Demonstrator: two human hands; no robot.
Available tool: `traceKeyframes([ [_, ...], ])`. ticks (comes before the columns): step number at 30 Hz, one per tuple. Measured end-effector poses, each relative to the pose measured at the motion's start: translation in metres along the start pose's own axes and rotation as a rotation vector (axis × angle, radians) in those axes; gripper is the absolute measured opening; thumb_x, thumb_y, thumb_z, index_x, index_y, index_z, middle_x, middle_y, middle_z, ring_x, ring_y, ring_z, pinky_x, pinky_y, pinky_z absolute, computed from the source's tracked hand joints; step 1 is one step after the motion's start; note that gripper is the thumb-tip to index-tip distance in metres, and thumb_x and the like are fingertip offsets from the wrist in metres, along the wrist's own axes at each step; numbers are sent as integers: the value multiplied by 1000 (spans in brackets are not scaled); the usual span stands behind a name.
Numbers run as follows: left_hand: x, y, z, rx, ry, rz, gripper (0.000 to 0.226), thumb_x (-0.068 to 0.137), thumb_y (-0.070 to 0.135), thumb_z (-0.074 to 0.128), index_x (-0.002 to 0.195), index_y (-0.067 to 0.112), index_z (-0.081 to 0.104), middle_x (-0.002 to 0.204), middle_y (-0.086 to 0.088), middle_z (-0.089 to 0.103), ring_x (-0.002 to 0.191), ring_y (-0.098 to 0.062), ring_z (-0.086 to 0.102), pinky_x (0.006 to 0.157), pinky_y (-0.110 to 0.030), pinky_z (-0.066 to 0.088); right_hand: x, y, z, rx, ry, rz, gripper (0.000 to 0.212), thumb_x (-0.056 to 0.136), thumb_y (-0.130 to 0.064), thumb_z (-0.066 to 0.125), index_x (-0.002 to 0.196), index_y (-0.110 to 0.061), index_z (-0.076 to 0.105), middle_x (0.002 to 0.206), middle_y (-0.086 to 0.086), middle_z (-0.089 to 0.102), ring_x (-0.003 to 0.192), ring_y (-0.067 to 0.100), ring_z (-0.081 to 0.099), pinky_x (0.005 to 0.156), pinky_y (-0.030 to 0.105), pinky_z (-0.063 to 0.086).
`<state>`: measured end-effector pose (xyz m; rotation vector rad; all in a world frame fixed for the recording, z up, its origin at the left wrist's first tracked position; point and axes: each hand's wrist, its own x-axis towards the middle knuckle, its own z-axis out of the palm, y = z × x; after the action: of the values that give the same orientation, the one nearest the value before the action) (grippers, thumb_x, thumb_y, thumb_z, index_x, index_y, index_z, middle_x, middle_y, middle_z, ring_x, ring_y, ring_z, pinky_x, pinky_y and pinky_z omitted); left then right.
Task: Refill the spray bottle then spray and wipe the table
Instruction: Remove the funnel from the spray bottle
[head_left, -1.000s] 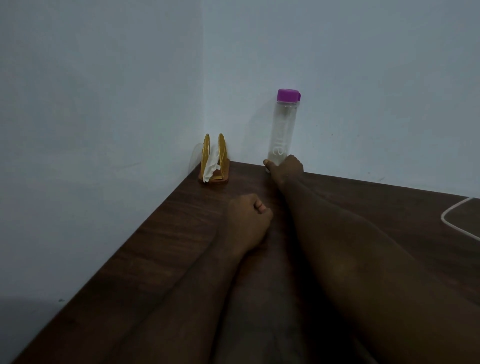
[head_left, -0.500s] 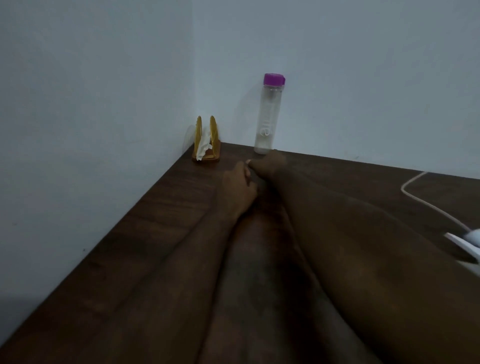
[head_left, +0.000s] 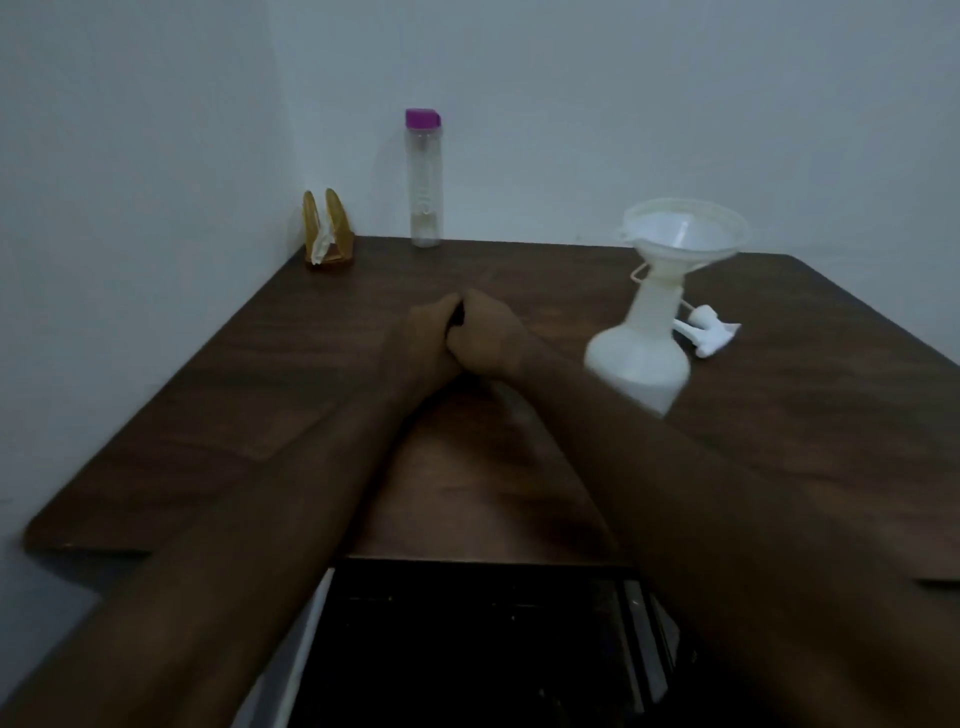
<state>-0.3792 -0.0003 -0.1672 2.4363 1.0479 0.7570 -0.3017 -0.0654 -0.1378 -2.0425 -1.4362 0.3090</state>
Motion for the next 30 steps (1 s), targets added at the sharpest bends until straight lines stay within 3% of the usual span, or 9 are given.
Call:
traceKeyframes([
  [3, -33, 25, -4, -109, 106, 334, 36, 84, 0, 64, 118, -13, 59, 111, -31, 64, 100, -36, 62, 81, -30, 42, -45, 12, -26, 33, 61, -83, 8, 93, -14, 56, 97, -15, 50, 97, -1, 53, 91, 16, 53, 61, 17, 33],
  [7, -59, 58, 0, -350, 221, 556, 25, 84, 19, 58, 101, 3, 66, 90, -2, 67, 77, -17, 64, 66, -32, 52, -96, 23, -52, 165, 216, -161, 13, 90, -19, 63, 101, -24, 57, 84, -19, 54, 75, -8, 54, 61, 0, 38],
  [11, -62, 80, 18, -492, 254, 518, 22, 83, 28, 64, 98, 12, 59, 87, -2, 64, 74, -17, 62, 62, -40, 52, -133, 42, -73, 309, 358, -156, 26, 87, -28, 69, 113, -25, 67, 87, -23, 65, 84, -19, 59, 74, 0, 43],
  [14, -57, 87, 30, -572, 274, 412, 34, 80, 40, 69, 104, 23, 53, 93, 6, 60, 84, -11, 61, 68, -28, 52, -144, 53, -93, 431, 545, -120, 4, 88, -27, 67, 86, -30, 69, 77, -18, 70, 79, -7, 66, 68, 5, 46],
  [17, -45, 94, 34, -561, 214, 307, 49, 75, 60, 69, 113, 39, 47, 101, 17, 60, 94, -2, 60, 73, -15, 49, -143, 62, -118, 510, 752, -93, 8, 86, -25, 71, 88, -22, 64, 81, -6, 68, 75, 5, 67, 68, 20, 54],
  [21, -40, 109, 40, -503, -14, 233, 71, 65, 82, 63, 125, 50, 39, 109, 29, 57, 103, 7, 57, 86, -20, 49, -130, 67, -135, 537, 707, -30, 57, 76, -32, 81, 121, -20, 47, 100, -1, 63, 84, 5, 65, 69, 19, 55],
  [25, -39, 129, 48, -531, 34, 308, 54, 77, 60, 64, 118, 25, 58, 105, 17, 65, 98, 4, 60, 83, -8, 43, -114, 68, -134, 448, 591, -16, 84, 65, -34, 88, 131, -23, 38, 106, -9, 56, 95, 6, 61, 81, 28, 54],
  [28, -36, 136, 49, -500, 68, 361, 49, 81, 39, 60, 115, 4, 63, 107, -6, 67, 96, -8, 58, 79, -4, 39, -104, 73, -129, 372, 592, -15, 71, 66, -28, 88, 118, -27, 39, 96, -11, 57, 89, 5, 61, 78, 31, 55],
  [30, -33, 136, 48, -529, 77, 348, 44, 85, 32, 66, 119, 4, 62, 110, -5, 68, 97, -7, 59, 82, -10, 44, -98, 75, -127, 372, 580, -12, 65, 68, -22, 86, 113, -26, 39, 91, -8, 59, 87, 7, 63, 78, 33, 56],
])
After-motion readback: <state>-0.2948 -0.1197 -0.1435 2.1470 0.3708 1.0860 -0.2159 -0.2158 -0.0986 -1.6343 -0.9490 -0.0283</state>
